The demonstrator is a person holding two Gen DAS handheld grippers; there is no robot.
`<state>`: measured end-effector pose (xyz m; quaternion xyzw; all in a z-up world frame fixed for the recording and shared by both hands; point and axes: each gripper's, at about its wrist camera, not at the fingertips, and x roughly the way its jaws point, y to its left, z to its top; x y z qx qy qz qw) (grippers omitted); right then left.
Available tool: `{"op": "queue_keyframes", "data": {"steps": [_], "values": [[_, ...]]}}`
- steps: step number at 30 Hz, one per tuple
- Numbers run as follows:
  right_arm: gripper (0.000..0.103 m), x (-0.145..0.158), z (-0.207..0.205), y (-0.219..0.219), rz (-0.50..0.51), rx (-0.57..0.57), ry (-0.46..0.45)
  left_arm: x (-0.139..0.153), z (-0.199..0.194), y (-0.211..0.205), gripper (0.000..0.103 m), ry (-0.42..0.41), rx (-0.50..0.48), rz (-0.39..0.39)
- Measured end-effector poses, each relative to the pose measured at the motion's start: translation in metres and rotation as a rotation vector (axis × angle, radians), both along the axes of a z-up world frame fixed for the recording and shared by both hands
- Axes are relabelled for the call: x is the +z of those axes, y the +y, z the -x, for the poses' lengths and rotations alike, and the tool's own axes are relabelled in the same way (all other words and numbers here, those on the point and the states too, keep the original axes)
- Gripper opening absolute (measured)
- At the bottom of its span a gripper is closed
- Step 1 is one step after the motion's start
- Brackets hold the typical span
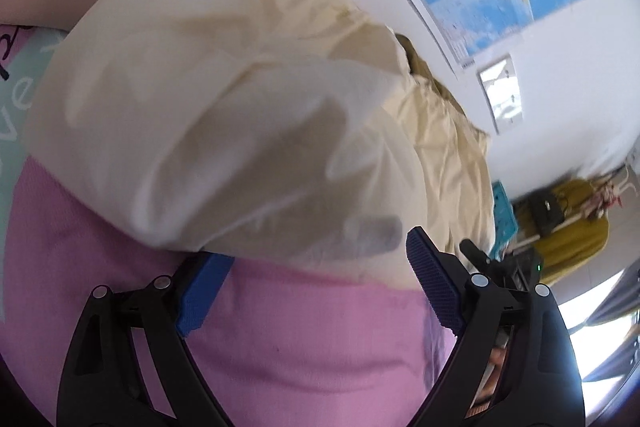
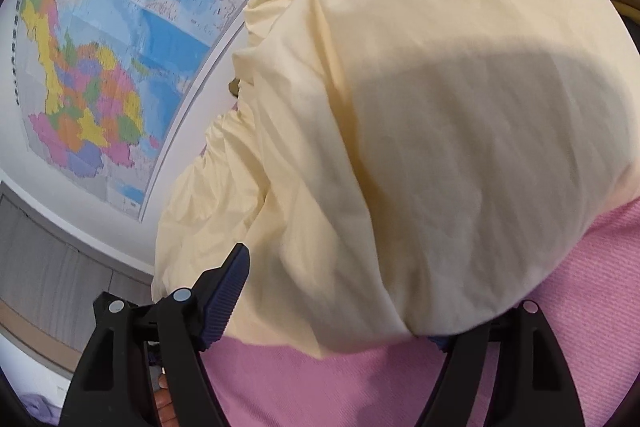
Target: Fold large clothes
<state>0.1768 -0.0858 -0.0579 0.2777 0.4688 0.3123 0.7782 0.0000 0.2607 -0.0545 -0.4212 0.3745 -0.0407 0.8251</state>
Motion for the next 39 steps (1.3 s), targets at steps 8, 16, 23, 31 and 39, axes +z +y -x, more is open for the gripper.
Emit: {"op": "queue_keyframes", "data": {"steps": [8, 16, 23, 31, 39], "values": [[0.082, -0.007, -0.011, 0.02, 0.021, -0.044, -0.027, 0.002, -0.013, -0.001, 0.091, 0.01, 0.09, -0.017], [0.082, -0.007, -0.015, 0.029, 0.069, -0.044, -0.053, 0.006, -0.022, -0.015, 0.094, 0.036, 0.109, -0.155], [0.082, -0.005, -0.017, 0.03, 0.08, -0.038, -0.053, 0.005, -0.021, -0.014, 0.094, 0.033, 0.103, -0.165], [0.088, -0.003, -0.02, 0.037, 0.096, -0.023, -0.06, 0.006, -0.026, -0.016, 0.098, 0.029, 0.095, -0.169], [0.059, -0.004, -0.023, 0.036, 0.142, -0.026, -0.06, 0.003, -0.027, -0.005, 0.096, 0.008, 0.117, -0.089]]}}
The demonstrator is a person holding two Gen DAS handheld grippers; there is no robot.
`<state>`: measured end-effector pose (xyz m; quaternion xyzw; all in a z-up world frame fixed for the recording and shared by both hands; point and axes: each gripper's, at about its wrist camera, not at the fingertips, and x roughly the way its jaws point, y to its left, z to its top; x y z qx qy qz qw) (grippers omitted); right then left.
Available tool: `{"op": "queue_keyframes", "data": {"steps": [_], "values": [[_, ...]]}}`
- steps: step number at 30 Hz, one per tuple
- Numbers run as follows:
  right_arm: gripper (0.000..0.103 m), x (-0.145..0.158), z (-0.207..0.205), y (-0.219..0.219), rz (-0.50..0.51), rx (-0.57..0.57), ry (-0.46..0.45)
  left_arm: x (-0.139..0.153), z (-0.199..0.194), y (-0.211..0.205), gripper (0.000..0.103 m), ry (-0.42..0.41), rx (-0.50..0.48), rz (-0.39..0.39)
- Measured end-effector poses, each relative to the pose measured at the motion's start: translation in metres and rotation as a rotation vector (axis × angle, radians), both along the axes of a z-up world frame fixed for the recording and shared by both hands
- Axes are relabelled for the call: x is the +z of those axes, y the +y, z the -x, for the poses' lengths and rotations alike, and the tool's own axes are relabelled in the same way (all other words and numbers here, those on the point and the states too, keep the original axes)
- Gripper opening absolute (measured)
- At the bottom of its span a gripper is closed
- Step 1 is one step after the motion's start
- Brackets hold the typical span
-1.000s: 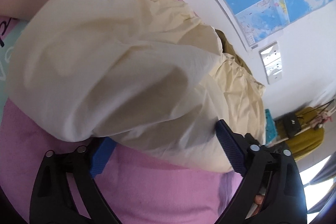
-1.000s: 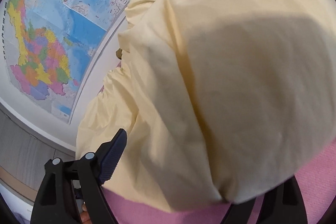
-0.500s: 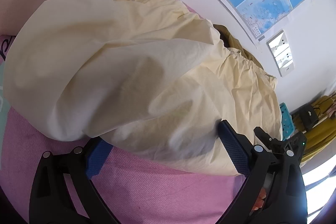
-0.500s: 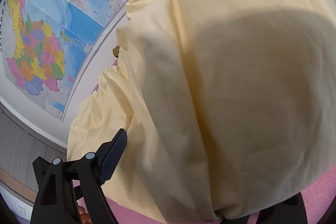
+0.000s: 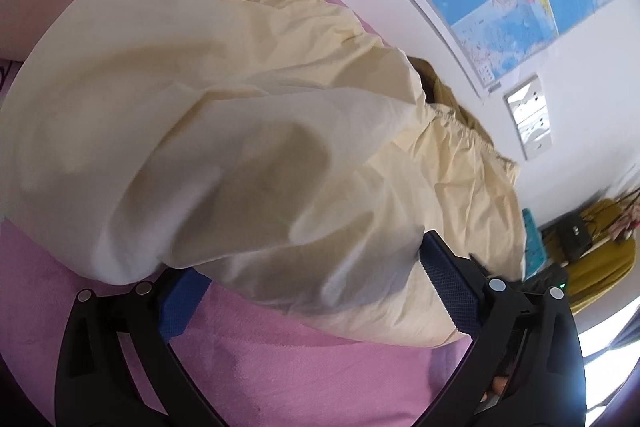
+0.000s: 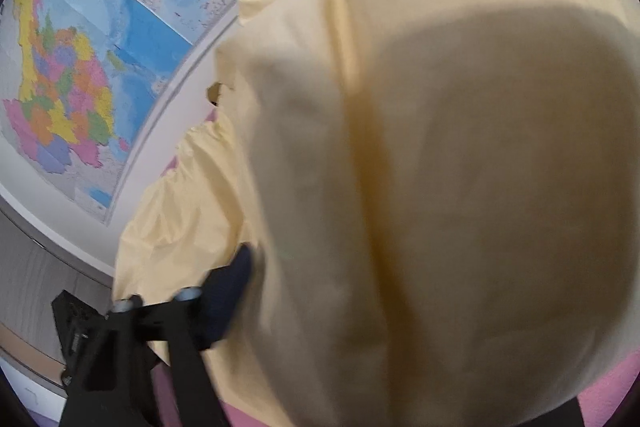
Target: Fold large clothes
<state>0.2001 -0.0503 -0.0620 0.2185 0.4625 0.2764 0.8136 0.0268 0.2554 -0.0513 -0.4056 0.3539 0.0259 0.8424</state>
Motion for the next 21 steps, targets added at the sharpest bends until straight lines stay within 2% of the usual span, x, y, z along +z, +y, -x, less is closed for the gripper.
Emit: {"op": "queue_keyframes", "data": {"steps": [2, 4, 6, 9, 13, 16, 18, 19, 21], "values": [[0.05, 0.0, -0.002, -0.004, -0.021, 0.018, 0.009, 0.001, 0.0, -0.001, 0.091, 0.006, 0.006, -0.012], [0.039, 0.002, -0.002, -0.005, -0.028, 0.03, 0.007, 0.004, -0.001, -0.002, 0.081, 0.011, -0.005, -0.032], [0.023, 0.01, 0.002, -0.005, -0.037, 0.052, -0.022, 0.01, 0.0, -0.002, 0.07, 0.005, -0.013, -0.05], [0.015, 0.027, 0.009, -0.002, -0.042, 0.097, -0.052, 0.023, 0.006, -0.001, 0.055, -0.015, -0.023, -0.075], [0.013, 0.051, 0.029, -0.008, -0.057, 0.162, -0.098, 0.05, 0.028, 0.003, 0.043, -0.085, -0.054, -0.074], [0.013, 0.065, 0.048, -0.019, -0.065, 0.212, -0.11, 0.064, 0.047, 0.0, 0.041, -0.124, -0.1, -0.074], [0.015, 0.065, 0.056, -0.029, -0.065, 0.229, -0.09, 0.061, 0.062, -0.003, 0.041, -0.136, -0.144, -0.052], [0.016, 0.06, 0.058, -0.03, -0.051, 0.236, -0.073, 0.055, 0.066, -0.006, 0.042, -0.116, -0.17, -0.047], [0.026, 0.044, 0.059, -0.036, -0.036, 0.229, -0.013, 0.036, 0.071, -0.006, 0.046, -0.069, -0.197, -0.022]]}}
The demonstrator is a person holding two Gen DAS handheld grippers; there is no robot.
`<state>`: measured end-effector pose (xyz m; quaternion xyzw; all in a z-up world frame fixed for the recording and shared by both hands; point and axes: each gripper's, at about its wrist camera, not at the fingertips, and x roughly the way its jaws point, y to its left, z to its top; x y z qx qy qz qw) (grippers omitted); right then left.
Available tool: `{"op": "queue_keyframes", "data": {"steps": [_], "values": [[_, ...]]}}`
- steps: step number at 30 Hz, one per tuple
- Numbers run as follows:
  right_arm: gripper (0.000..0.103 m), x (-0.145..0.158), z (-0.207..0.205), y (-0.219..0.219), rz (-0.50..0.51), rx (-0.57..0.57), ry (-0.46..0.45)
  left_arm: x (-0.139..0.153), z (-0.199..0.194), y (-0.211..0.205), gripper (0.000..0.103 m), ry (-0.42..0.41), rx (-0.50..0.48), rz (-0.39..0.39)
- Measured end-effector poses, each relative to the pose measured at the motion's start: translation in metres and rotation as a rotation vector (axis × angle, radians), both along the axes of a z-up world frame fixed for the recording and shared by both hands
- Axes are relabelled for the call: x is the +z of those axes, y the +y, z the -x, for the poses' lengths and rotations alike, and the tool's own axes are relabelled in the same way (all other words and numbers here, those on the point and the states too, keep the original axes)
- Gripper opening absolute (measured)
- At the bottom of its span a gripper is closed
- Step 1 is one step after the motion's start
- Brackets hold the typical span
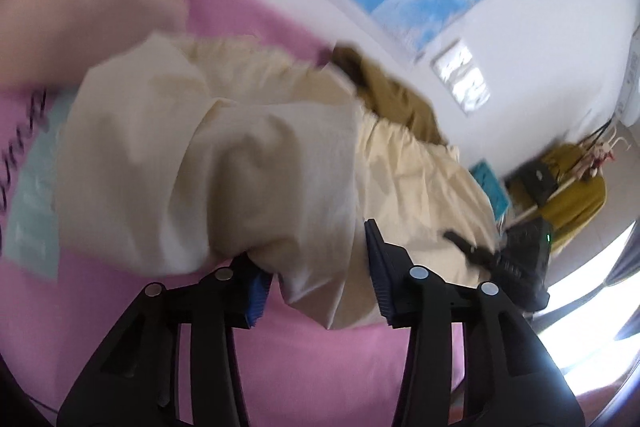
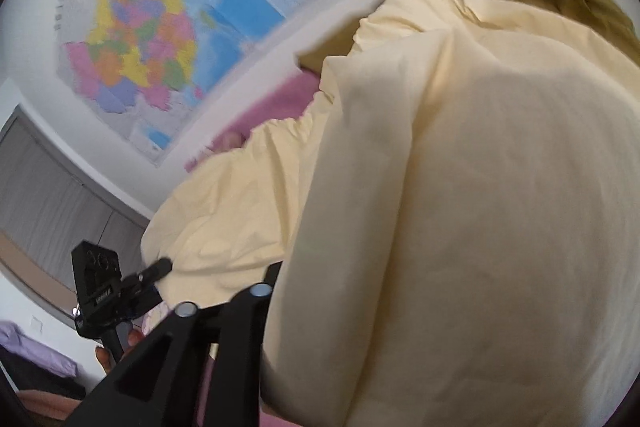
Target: Fold large clothes
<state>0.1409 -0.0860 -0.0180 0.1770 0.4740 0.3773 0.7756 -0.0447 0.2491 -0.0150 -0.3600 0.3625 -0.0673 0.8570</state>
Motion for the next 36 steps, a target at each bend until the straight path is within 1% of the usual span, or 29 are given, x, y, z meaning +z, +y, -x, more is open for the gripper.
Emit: {"op": "queue_keyframes", "data": {"steps": [1, 2, 4, 5, 6, 7, 9, 10, 12, 15, 16, 20, 22, 26, 28, 30, 32, 34, 35, 36], "values": [[0.027, -0.012, -0.001, -0.003, 0.0, -0.006, 0.042, -0.01, 0.002, 0.001, 0.049, 0.019, -0.007, 0.024], [0.031, -0.017, -0.002, -0.005, -0.006, -0.014, 0.061, -0.016, 0.004, 0.002, 0.05, 0.031, -0.01, 0.04], [0.04, -0.024, -0.001, -0.006, -0.011, -0.025, 0.074, -0.024, 0.009, 0.004, 0.054, 0.04, -0.012, 0.061], [0.051, -0.026, 0.0, -0.005, 0.0, -0.029, 0.073, -0.024, 0.01, 0.003, 0.055, 0.042, -0.014, 0.05], [0.061, -0.027, 0.001, -0.005, 0.004, -0.031, 0.076, -0.024, 0.012, 0.002, 0.061, 0.044, -0.014, 0.034], [0.064, -0.029, 0.003, -0.006, -0.001, -0.033, 0.081, -0.024, 0.016, 0.0, 0.07, 0.048, -0.019, 0.019], [0.069, -0.032, 0.004, -0.007, -0.005, -0.039, 0.093, -0.026, 0.02, 0.0, 0.076, 0.063, -0.015, 0.002], [0.071, -0.034, 0.004, -0.008, -0.01, -0.045, 0.101, -0.027, 0.021, 0.001, 0.08, 0.066, -0.013, 0.008], [0.073, -0.038, 0.004, -0.012, -0.032, -0.054, 0.123, -0.034, 0.026, 0.008, 0.082, 0.074, -0.01, 0.069], [0.075, -0.039, 0.006, -0.011, -0.04, -0.062, 0.117, -0.042, 0.023, 0.018, 0.085, 0.061, 0.002, 0.157], [0.076, -0.039, 0.006, -0.011, -0.045, -0.065, 0.116, -0.043, 0.019, 0.02, 0.085, 0.055, 0.006, 0.177], [0.08, -0.039, 0.001, -0.011, -0.089, -0.093, 0.122, -0.046, 0.004, 0.027, 0.085, 0.016, 0.034, 0.216], [0.081, -0.04, -0.002, -0.014, -0.106, -0.113, 0.127, -0.047, -0.004, 0.03, 0.085, 0.004, 0.049, 0.241], [0.082, -0.04, -0.011, -0.011, -0.125, -0.152, 0.133, -0.047, -0.018, 0.029, 0.087, 0.017, 0.081, 0.236], [0.082, -0.041, -0.014, -0.01, -0.126, -0.179, 0.129, -0.046, -0.023, 0.026, 0.094, 0.019, 0.098, 0.239], [0.083, -0.041, -0.017, -0.006, -0.121, -0.188, 0.116, -0.046, -0.03, 0.026, 0.093, 0.041, 0.103, 0.213], [0.082, -0.041, -0.018, -0.002, -0.096, -0.19, 0.106, -0.047, -0.035, 0.024, 0.089, 0.065, 0.107, 0.177], [0.069, -0.042, -0.02, 0.001, -0.067, -0.19, 0.098, -0.049, -0.037, 0.023, 0.077, 0.078, 0.108, 0.166], [0.053, -0.043, -0.021, 0.001, -0.044, -0.183, 0.098, -0.051, -0.038, 0.024, 0.075, 0.079, 0.108, 0.174], [0.044, -0.042, -0.021, 0.001, -0.05, -0.168, 0.091, -0.052, -0.038, 0.025, 0.07, 0.082, 0.109, 0.186]]}}
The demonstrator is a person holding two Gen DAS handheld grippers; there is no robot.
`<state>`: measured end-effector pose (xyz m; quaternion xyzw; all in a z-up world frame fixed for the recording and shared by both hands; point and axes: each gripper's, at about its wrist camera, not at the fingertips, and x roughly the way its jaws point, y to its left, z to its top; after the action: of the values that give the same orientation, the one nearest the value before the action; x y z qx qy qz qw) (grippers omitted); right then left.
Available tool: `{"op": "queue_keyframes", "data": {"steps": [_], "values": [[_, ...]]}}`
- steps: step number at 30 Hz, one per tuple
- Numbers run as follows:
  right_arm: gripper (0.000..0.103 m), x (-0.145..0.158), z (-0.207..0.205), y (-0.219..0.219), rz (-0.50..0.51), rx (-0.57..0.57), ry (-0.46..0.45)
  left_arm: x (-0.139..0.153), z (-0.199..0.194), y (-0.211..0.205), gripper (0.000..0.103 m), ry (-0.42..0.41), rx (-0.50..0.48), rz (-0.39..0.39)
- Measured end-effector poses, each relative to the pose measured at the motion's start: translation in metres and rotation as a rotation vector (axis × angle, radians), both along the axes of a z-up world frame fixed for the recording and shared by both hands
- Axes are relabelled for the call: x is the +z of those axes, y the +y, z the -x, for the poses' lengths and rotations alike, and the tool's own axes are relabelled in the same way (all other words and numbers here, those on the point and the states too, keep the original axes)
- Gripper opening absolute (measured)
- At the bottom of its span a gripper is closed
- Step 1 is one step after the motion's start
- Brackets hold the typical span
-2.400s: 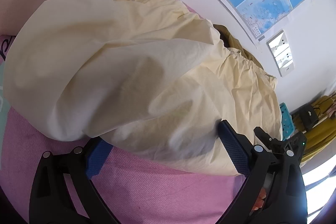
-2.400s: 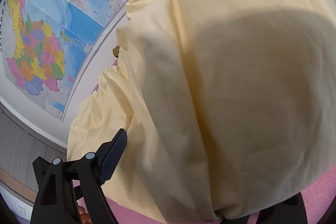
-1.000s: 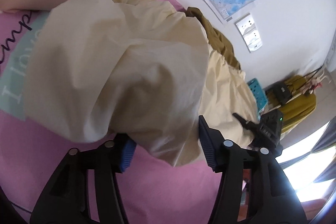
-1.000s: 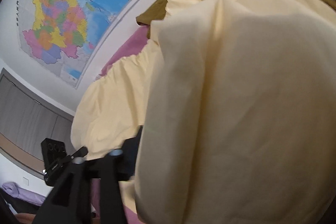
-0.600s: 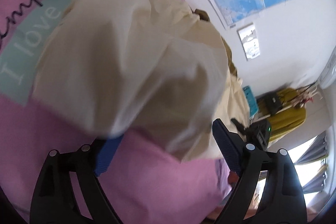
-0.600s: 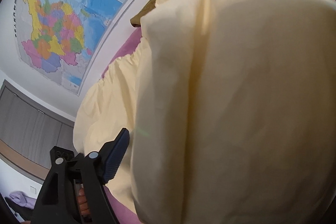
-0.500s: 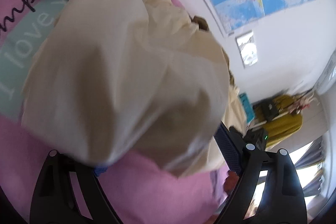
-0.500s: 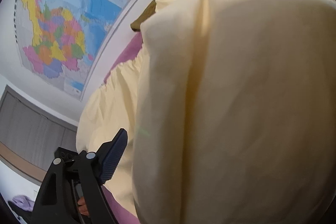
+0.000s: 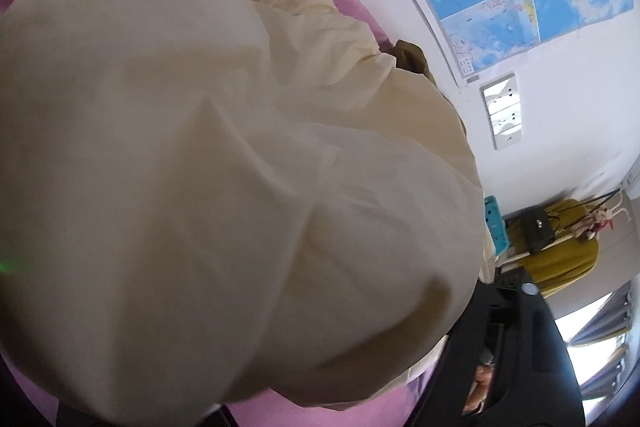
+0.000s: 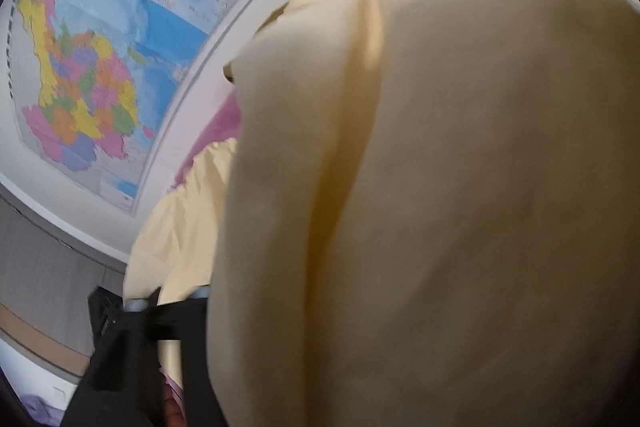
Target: Fold large clothes
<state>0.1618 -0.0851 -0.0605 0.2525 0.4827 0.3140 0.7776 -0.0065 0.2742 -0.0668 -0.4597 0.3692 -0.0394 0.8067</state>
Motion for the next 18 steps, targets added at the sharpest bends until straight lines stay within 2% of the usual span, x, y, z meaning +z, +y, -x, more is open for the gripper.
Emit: {"op": "queue_keyframes", "data": {"steps": [3, 6, 10, 18], "values": [[0.027, 0.005, 0.003, 0.0, -0.005, 0.027, -0.026, 0.003, 0.001, 0.0, 0.056, -0.004, -0.008, -0.009], [0.019, 0.017, 0.008, 0.001, -0.005, 0.044, -0.068, 0.011, 0.002, -0.004, 0.047, -0.015, -0.017, -0.045], [0.016, 0.036, 0.015, 0.003, -0.01, 0.066, -0.124, 0.027, 0.004, -0.007, 0.041, -0.047, -0.04, -0.089], [0.014, 0.084, 0.032, 0.007, -0.022, 0.11, -0.242, 0.063, 0.014, -0.01, 0.037, -0.116, -0.075, -0.126]]}}
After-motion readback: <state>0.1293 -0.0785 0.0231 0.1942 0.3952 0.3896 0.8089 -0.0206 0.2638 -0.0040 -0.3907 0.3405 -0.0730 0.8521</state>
